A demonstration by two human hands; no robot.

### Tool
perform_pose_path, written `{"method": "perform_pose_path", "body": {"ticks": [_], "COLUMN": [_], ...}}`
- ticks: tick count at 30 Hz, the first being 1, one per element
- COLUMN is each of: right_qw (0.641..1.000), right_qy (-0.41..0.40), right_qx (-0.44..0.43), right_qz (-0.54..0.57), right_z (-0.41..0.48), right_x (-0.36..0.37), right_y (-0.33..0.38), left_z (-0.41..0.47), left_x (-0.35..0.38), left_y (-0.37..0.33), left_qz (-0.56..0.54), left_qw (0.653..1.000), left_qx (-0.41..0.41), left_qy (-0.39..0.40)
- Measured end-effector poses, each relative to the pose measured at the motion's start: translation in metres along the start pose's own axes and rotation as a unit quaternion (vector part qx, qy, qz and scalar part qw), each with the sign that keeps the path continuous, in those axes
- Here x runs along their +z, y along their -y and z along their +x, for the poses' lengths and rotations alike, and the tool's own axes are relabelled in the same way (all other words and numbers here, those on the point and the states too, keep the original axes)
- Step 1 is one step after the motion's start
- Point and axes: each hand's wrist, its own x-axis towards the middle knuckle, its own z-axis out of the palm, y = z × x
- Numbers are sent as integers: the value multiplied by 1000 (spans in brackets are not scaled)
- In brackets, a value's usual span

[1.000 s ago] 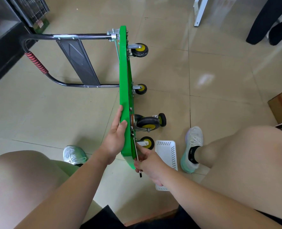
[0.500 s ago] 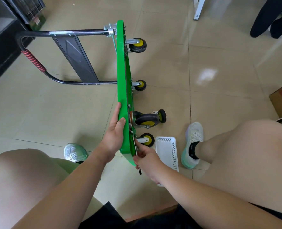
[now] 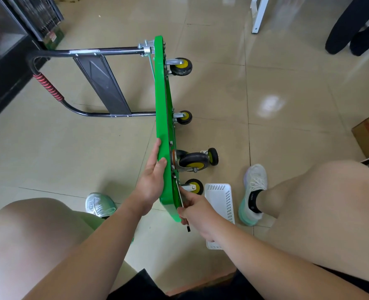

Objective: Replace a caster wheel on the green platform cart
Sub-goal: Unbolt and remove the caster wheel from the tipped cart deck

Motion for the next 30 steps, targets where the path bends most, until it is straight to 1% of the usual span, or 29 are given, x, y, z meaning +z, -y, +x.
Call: {"method": "perform_pose_path", "body": {"ticks": [4, 7, 12, 22, 26, 30], "right_qw": [1000, 1000, 1000, 999, 999, 999], "right_qy": [19, 7, 12, 7, -15, -3], "right_qx": [18, 17, -7, -32, -45, -47], "right_qz": [2, -14, -4, 0, -20, 1], "right_z": [0, 1, -4, -1, 3, 7], "right_x": [-3, -1, 1, 6, 4, 4], "right_y": [5, 3, -6, -15, -21, -24], "left_z": [-1, 0, -1, -1, -1, 3], "left_x": [0, -1, 0, 1, 4, 0], "left_y": [0, 1, 2, 4, 4, 8], "left_qz": [-2, -3, -6, -9, 0, -7], "left_qw": [1000, 1000, 1000, 1000, 1000, 1000], "left_qx": [3, 9, 11, 14, 11, 18], "left_qy": [3, 2, 10, -1, 1, 6]}}
